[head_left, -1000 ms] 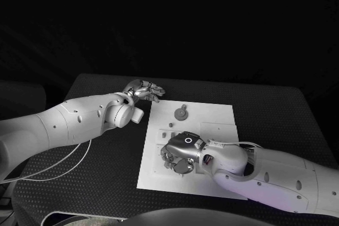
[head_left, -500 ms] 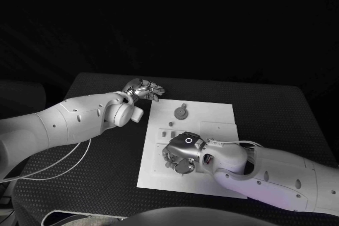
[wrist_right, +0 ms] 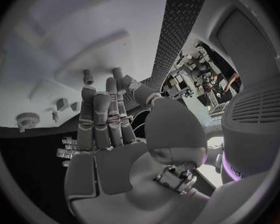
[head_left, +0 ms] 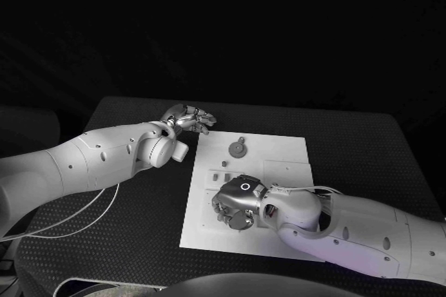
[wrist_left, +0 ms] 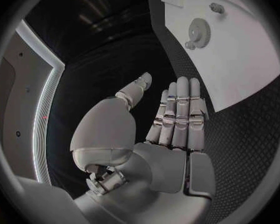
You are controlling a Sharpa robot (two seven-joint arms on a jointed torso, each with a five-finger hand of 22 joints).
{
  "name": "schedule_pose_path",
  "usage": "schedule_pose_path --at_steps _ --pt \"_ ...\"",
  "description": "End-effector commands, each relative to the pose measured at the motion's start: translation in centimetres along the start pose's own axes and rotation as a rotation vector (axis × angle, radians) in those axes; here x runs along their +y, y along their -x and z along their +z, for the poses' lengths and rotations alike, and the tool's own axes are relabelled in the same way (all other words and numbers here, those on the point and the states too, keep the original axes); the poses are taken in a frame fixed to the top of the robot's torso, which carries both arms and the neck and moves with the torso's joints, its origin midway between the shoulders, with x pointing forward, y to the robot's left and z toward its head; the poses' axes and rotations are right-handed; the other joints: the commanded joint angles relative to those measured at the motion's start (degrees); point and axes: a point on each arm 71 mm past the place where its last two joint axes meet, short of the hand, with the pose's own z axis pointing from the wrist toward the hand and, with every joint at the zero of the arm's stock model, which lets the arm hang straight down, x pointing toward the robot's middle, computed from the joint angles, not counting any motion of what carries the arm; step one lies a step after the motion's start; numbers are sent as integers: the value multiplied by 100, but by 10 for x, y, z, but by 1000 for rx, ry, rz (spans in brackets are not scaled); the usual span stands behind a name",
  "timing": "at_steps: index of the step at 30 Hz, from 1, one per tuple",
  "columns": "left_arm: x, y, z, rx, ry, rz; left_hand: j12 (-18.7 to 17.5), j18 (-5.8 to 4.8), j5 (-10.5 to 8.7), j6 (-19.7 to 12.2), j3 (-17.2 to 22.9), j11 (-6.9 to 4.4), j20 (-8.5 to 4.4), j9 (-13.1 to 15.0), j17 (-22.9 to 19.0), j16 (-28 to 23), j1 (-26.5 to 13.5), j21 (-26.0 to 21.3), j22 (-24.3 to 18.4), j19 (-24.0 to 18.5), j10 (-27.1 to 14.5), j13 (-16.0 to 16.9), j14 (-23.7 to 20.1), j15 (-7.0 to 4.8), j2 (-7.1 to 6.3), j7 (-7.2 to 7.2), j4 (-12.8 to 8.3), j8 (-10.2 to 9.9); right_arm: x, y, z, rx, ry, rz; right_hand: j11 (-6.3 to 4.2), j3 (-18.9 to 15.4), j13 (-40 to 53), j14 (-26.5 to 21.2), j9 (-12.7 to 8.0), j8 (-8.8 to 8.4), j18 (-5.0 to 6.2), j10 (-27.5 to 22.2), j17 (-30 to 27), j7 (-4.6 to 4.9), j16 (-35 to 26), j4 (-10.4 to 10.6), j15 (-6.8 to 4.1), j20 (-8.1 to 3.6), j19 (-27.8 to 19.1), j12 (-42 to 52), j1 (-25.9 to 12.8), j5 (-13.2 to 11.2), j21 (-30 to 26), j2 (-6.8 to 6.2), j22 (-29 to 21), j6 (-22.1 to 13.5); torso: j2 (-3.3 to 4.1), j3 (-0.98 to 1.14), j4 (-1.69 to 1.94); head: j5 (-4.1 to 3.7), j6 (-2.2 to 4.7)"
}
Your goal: Assemble the parts on the task board
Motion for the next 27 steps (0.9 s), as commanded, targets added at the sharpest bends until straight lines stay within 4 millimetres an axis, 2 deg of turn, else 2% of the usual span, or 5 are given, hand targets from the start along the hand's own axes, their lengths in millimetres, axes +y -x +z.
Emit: schedule_pose_path --at_steps 1,13,17,27 --pt "-2 -3 0 17 -6 -9 -37 -10 7 -47 -41 -4 5 0 9 -27 -11 17 -7 12 -26 7 12 16 17 13 6 -21 2 -5 1 19 -1 -40 -23 27 6 9 192 51 85 20 9 -67 34 10 -43 -18 12 21 43 23 39 -12 95 116 1 -3 2 -8 0" --pt "-2 -3 0 18 -5 -9 -38 -10 7 -47 -41 -3 5 1 14 -30 -10 17 -8 11 -28 10 12 16 18 13 5 -20 8 -14 3 63 30 -9 -13 -4 17 -1 199 35 85 5 12 -56 23 21 -33 -9 2 6 -6 22 31 -57 91 105 0 -3 1 -13 -15" --pt "-2 -3 0 18 -5 -9 -38 -10 7 -47 -42 -3 6 1 15 -31 -11 17 -8 11 -28 11 12 16 17 13 5 -20 5 -14 3 56 12 4 6 -66 26 -21 200 14 84 -18 11 -60 5 49 -13 15 -20 -14 -129 21 17 -229 87 100 0 -1 0 -6 -20" --pt "-1 -2 0 18 -4 -9 -39 -11 7 -49 -45 -2 7 1 17 -33 -16 17 -9 11 -30 12 12 16 17 14 8 -20 2 -12 2 24 -7 27 6 -66 26 -21 200 14 84 -18 11 -60 5 49 -13 15 -20 -14 -129 21 17 -229 87 100 1 4 0 -10 -15"
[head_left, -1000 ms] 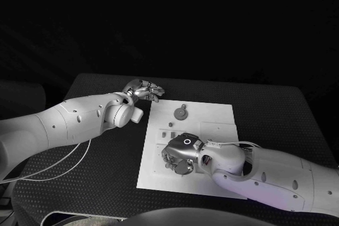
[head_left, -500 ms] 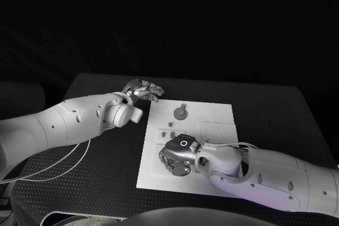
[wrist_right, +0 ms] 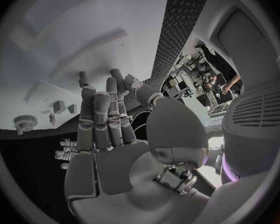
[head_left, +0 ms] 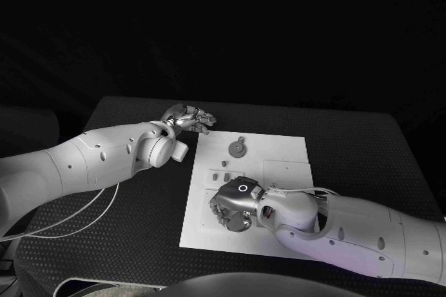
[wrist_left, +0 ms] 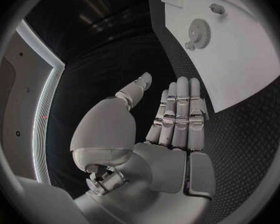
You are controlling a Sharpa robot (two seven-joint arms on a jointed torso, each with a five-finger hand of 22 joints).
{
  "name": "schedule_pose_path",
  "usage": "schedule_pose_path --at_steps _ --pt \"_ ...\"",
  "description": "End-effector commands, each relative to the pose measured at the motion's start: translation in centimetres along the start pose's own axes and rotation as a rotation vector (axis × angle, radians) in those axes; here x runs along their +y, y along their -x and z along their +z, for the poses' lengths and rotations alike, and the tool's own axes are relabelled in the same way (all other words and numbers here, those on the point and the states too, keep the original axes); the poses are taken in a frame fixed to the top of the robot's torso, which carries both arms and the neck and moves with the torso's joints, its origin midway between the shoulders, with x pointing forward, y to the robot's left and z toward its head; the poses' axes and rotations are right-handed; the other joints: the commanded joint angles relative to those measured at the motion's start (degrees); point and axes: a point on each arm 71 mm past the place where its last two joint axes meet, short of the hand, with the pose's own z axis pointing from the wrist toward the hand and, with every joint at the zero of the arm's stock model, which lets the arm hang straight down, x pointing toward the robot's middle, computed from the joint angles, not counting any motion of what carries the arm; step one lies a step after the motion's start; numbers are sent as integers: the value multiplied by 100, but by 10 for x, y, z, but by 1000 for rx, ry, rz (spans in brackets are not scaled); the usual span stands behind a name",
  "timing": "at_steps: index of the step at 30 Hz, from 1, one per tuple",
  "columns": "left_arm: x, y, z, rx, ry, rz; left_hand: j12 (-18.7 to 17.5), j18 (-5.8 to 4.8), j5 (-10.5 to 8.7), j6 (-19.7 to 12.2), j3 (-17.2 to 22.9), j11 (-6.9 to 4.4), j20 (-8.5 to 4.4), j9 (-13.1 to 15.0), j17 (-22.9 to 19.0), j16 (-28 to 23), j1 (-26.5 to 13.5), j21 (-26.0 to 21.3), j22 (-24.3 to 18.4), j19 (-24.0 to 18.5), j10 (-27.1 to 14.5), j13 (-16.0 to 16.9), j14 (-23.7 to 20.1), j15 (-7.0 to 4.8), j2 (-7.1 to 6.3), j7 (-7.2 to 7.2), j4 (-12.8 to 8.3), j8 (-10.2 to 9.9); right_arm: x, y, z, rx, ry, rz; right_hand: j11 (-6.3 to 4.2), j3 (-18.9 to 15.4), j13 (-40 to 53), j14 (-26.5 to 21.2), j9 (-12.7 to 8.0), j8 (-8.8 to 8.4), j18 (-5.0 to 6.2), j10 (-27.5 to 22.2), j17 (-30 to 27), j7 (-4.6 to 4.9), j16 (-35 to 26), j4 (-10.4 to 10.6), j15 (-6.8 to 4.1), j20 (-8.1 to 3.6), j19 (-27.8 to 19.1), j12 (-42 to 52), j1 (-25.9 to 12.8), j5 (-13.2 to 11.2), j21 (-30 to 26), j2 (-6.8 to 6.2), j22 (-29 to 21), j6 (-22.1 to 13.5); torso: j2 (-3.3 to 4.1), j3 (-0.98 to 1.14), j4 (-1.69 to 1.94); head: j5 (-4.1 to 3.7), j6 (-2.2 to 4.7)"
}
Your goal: Assemble the parts on the task board
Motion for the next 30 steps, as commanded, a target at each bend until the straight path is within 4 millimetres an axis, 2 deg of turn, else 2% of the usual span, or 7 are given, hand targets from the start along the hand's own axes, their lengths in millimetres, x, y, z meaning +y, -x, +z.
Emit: schedule_pose_path --at_steps 1,2,3,4,14,25,30 --pt "-1 -2 0 14 -6 -8 -39 -11 7 -30 -30 -1 7 1 9 -33 -18 17 -10 11 -32 8 12 16 16 -6 -7 -21 -1 -7 -1 23 -11 22 82 -212 -55 -90 -46 -144 -1 -269 1 48 -22 11 33 43 -72 -124 -253 18 -22 -518 90 -153 0 3 1 -3 -4" --pt "-2 -2 0 12 -8 -8 -39 -11 7 -30 -30 -1 7 1 9 -34 -18 17 -10 11 -32 8 12 16 16 -6 -7 -21 -1 -6 -1 20 -11 22 91 -226 -61 -98 -52 -158 -8 -296 0 58 -25 15 41 45 -79 -138 -276 18 -25 -562 89 -176 0 3 1 -3 -4" --pt "-2 -1 0 10 -9 -7 -39 -11 7 -30 -31 -1 7 1 9 -34 -18 17 -10 11 -32 8 12 17 16 -6 -7 -21 -1 -6 -1 15 -10 24 194 -132 -100 -196 -110 -282 22 -481 -9 138 -67 105 137 32 -138 -242 -297 23 -71 -626 71 -370 0 1 0 -5 1" --pt "-2 -1 0 9 -9 -7 -39 -11 7 -30 -31 0 7 1 10 -34 -19 17 -10 11 -32 8 12 17 16 -6 -6 -21 -1 -6 -2 14 -10 26 221 -40 -97 -245 -133 -318 43 -515 11 168 -48 187 178 43 -171 -261 -295 23 -86 -711 75 -401 -1 0 -1 -8 5" --pt "-2 -1 0 8 -9 -7 -40 -10 7 -33 -31 -1 5 0 14 -35 -18 18 -11 12 -33 10 15 16 14 -5 -7 -22 -3 -3 -4 -36 -26 33 321 45 -95 -433 -207 -434 72 -760 74 235 21 285 276 133 -313 -378 -247 20 -67 -960 124 -540 -2 -2 3 -7 9" --pt "-1 0 0 4 -11 -6 -44 -8 7 -63 -11 3 5 -3 32 -46 18 20 -14 16 -46 19 22 14 20 2 -21 -34 -5 2 -11 -104 -33 44 367 50 -92 -476 -234 -473 87 -881 105 265 82 312 320 165 -343 -427 -219 20 -24 -1025 127 -601 -1 2 2 -19 14" --pt "-1 1 0 3 -10 -6 -44 -8 7 -62 -11 3 5 -2 35 -47 16 20 -14 17 -46 21 22 14 20 2 -19 -33 -11 9 -25 -158 -34 87 360 58 -70 -456 -239 -476 87 -857 119 268 121 326 314 162 -319 -404 -192 20 13 -1037 127 -606 -2 3 -3 -47 41"
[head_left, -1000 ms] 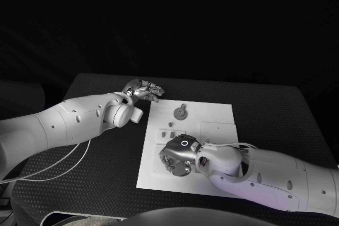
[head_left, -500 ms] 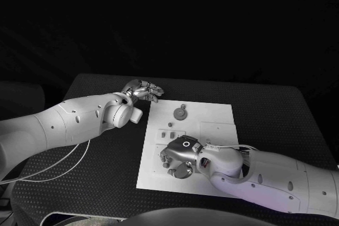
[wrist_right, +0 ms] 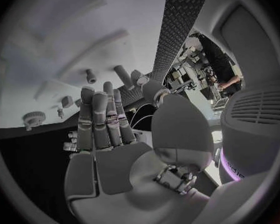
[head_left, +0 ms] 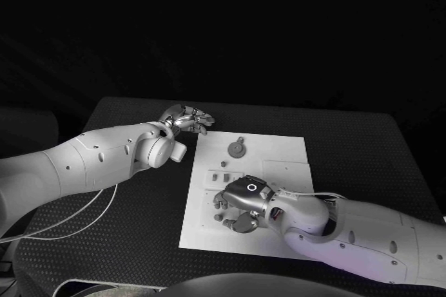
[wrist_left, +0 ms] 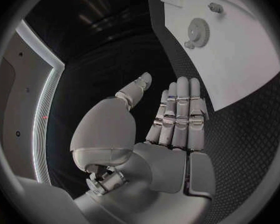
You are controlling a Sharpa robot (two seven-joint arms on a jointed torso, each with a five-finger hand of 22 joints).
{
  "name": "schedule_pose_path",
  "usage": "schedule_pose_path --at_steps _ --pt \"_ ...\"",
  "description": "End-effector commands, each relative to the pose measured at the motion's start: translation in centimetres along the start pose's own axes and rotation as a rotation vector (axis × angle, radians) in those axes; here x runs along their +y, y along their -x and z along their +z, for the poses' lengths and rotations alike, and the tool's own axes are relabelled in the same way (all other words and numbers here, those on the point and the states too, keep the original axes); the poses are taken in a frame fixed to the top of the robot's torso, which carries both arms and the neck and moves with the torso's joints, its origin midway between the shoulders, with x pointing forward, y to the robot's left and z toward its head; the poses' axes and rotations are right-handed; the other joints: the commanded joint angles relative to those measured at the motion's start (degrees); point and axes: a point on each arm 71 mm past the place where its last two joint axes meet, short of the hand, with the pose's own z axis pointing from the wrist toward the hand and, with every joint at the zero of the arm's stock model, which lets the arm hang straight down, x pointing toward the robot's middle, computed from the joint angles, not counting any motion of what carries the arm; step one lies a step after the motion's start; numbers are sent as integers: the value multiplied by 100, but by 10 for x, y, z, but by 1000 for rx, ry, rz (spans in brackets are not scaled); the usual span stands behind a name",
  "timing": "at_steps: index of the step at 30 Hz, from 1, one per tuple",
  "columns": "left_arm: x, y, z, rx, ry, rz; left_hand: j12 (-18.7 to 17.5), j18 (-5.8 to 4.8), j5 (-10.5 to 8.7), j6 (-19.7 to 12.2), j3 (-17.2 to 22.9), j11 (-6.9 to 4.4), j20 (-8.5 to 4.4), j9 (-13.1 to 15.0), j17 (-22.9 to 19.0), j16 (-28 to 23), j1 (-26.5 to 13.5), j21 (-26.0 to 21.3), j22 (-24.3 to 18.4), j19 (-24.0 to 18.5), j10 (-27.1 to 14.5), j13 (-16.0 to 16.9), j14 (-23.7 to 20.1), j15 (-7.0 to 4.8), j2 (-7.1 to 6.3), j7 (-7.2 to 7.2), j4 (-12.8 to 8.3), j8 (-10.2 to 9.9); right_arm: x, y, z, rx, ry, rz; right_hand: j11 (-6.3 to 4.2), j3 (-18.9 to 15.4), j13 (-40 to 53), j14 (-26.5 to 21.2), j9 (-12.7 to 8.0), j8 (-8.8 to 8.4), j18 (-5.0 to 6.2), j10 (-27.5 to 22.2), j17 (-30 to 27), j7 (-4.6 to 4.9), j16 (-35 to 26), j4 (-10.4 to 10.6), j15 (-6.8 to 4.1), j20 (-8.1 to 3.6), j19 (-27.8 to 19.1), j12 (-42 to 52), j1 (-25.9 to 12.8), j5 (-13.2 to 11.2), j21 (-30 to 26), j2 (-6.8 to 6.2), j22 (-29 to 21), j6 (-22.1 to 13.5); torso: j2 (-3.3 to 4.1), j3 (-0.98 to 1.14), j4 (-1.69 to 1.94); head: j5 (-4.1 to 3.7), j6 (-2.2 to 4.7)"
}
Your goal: Assemble the parts on the task board
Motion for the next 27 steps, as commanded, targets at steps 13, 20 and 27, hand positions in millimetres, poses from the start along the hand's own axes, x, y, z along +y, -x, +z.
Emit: schedule_pose_path --at_steps 13,20,27 --pt "0 5 0 -7 -9 -3 -16 -8 7 -2 -13 -13 5 5 19 -29 11 21 -11 19 -25 17 34 6 19 -6 -15 -18 -63 64 -52 -138 -105 226 -284 -88 638 147 10 -4 79 513 10 2 127 -100 -260 -72 108 568 89 22 196 78 105 -43 -4 12 -35 -153 158" --pt "0 5 0 -7 -11 -3 -15 -7 7 6 -14 -14 4 7 23 -31 10 22 -11 20 -22 21 36 5 20 -9 -13 -13 -56 62 -41 -101 -63 201 -500 -335 4372 151 53 -26 79 -366 706 -178 1293 -222 -336 -182 330 4138 132 25 516 104 137 -23 -2 42 -42 -130 176" --pt "0 3 1 -4 -12 -3 -14 -7 7 10 -13 -15 4 9 25 -33 10 22 -11 21 -22 22 36 5 22 -10 -13 -10 -33 40 -19 -65 5 151 -479 -239 5312 47 103 -25 79 -770 978 -144 1707 -187 -436 -236 274 5532 73 17 817 55 134 2 -2 11 -19 -110 150"
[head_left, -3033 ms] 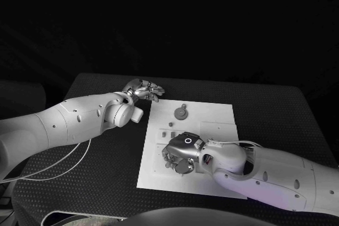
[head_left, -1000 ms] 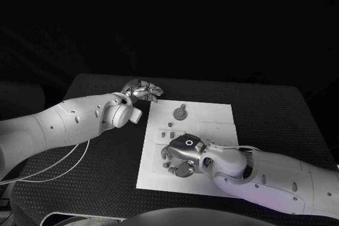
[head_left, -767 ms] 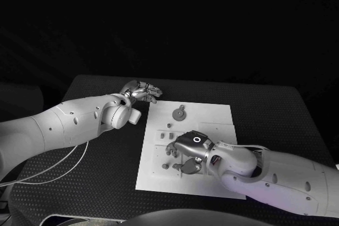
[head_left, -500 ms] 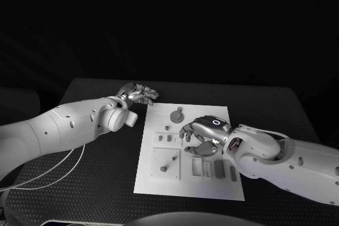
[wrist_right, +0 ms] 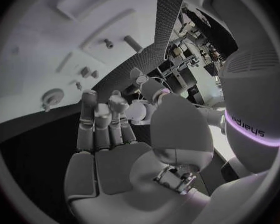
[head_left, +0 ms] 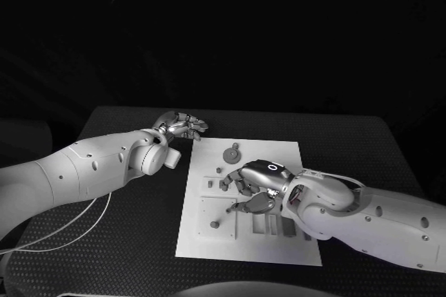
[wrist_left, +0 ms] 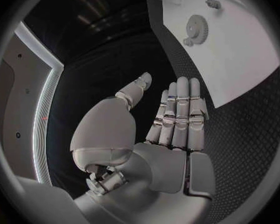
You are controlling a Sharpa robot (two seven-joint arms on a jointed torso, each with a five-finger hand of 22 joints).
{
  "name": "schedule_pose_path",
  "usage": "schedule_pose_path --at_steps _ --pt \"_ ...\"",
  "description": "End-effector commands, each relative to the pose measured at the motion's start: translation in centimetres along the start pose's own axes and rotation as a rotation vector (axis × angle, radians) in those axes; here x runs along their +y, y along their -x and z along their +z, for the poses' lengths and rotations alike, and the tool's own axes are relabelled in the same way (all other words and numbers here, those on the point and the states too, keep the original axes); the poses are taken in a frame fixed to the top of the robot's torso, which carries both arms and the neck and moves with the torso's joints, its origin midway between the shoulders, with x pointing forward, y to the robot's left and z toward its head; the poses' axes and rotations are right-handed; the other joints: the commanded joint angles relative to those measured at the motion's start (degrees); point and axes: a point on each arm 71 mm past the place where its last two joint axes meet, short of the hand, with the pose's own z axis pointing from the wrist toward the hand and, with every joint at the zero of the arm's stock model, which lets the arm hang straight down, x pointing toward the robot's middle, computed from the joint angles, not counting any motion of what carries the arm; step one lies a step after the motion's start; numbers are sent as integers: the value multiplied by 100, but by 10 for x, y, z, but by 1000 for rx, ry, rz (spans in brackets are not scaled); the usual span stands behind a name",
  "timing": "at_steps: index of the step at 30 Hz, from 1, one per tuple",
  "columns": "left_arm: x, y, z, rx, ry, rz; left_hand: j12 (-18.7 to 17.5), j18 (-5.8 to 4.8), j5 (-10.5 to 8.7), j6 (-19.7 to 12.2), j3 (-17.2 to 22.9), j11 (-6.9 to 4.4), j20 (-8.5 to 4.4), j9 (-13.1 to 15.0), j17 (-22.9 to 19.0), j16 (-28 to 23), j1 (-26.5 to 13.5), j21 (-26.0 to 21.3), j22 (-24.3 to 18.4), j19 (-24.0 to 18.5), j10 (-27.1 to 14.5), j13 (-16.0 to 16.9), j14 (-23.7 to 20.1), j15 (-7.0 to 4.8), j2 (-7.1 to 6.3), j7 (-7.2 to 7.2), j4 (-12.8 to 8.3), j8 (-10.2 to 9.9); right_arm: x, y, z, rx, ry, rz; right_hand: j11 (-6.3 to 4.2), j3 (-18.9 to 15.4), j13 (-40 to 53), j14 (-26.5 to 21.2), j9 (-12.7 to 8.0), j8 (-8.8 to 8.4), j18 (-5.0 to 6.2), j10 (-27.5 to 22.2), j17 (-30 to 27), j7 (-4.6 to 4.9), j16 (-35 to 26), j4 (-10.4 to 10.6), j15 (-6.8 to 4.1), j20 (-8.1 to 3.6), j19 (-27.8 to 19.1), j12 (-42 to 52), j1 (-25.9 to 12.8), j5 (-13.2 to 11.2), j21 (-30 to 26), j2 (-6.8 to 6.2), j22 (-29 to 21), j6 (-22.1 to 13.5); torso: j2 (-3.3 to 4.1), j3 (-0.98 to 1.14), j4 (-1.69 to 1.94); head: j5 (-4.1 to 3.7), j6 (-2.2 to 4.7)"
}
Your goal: Assemble the parts on the task board
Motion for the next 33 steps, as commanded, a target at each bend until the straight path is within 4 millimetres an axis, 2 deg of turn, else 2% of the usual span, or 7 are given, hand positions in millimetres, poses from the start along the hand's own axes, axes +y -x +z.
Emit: schedule_pose_path --at_steps 1,5,11,19,29,33 --pt "-2 -3 1 12 -14 -8 -15 -7 7 10 -13 -13 4 9 9 -33 10 22 -7 21 -24 7 37 4 22 -11 -13 -10 9 -14 6 47 58 -51 -20 34 62 -33 18 9 -9 -537 39 36 75 4 13 -32 5 165 -32 -20 62 1 125 75 5 -23 19 28 -18" --pt "-2 -5 1 16 -14 -8 -15 -7 7 12 -14 -13 4 9 10 -34 10 22 -7 21 -25 8 37 4 22 -12 -13 -9 21 -35 14 75 90 -63 -23 49 83 -28 33 18 -9 -550 68 32 142 -8 10 -48 6 298 -23 -16 123 16 121 97 5 -31 30 43 -37" --pt "-3 -8 1 24 -14 -10 -15 -7 7 13 -14 -13 4 10 11 -35 10 22 -7 21 -26 8 37 4 22 -12 -13 -8 29 -53 19 112 112 -78 -23 57 80 -32 41 28 -9 -566 77 31 164 -25 11 -54 -1 341 -12 -16 146 27 119 121 2 -42 26 67 -66" --pt "-3 -8 1 26 -14 -11 -16 -8 7 14 -15 -13 4 10 14 -37 10 21 -8 20 -27 10 37 4 22 -13 -14 -7 36 -67 24 132 133 -83 -23 71 66 -37 59 59 -9 -587 90 31 203 -52 12 -64 -8 413 9 -16 192 65 117 194 1 -33 16 100 -90" --pt "-3 -7 1 25 -11 -11 -17 -8 7 11 -17 -12 5 10 17 -41 7 21 -9 19 -29 11 36 5 21 -13 -14 -7 37 -74 26 130 142 -99 -67 127 -4 -19 86 120 -9 -585 86 -19 241 -94 -24 -86 -8 501 169 -16 256 263 107 354 3 -26 10 132 -124" --pt "-3 -8 0 28 -12 -12 -17 -9 6 11 -21 -11 6 10 19 -42 2 21 -9 19 -30 12 36 5 19 -12 -12 -7 37 -75 26 127 144 -105 -98 137 -41 -8 97 153 -9 -578 80 -52 250 -96 -51 -91 -10 529 206 -16 278 434 104 445 3 -22 9 130 -133"
